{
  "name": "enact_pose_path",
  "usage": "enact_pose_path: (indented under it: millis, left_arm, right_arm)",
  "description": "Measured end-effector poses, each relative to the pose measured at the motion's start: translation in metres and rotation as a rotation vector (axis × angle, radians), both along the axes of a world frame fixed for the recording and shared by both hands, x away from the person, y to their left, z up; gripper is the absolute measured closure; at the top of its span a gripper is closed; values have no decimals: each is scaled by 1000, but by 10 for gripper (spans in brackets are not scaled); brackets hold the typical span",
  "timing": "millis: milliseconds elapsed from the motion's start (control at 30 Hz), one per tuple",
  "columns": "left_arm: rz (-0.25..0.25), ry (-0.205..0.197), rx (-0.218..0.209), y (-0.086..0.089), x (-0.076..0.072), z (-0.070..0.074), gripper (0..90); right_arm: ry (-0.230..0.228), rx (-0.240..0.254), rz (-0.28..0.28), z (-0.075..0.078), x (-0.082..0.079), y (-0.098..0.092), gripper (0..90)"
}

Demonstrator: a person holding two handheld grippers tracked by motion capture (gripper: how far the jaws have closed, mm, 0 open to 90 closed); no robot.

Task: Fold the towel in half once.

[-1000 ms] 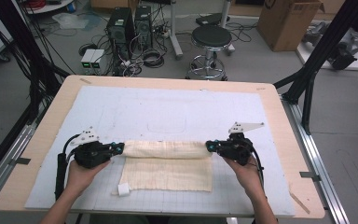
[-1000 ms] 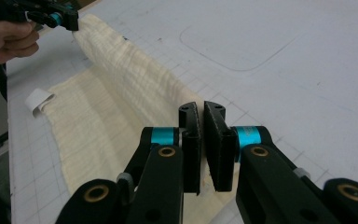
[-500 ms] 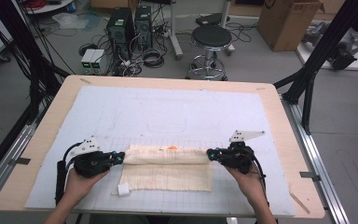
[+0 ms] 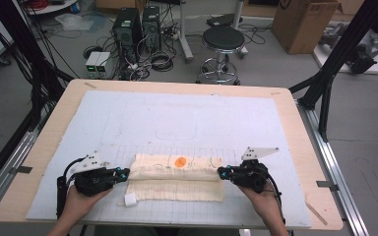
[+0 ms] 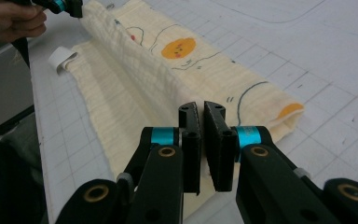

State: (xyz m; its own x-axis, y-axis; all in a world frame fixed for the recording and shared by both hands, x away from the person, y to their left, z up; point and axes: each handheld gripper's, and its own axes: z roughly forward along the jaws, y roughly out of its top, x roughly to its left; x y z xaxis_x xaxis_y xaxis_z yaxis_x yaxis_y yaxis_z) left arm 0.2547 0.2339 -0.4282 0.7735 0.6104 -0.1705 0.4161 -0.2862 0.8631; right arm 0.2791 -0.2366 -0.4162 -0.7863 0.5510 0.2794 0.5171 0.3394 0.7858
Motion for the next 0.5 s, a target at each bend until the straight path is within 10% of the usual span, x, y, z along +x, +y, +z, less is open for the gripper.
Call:
enact_pose_path:
  millis: [500]
  left_arm:
    - [-31,13,15,0,-14,-4,859]
  right_arm:
    - [27,-14,31,-7,-11,1,851]
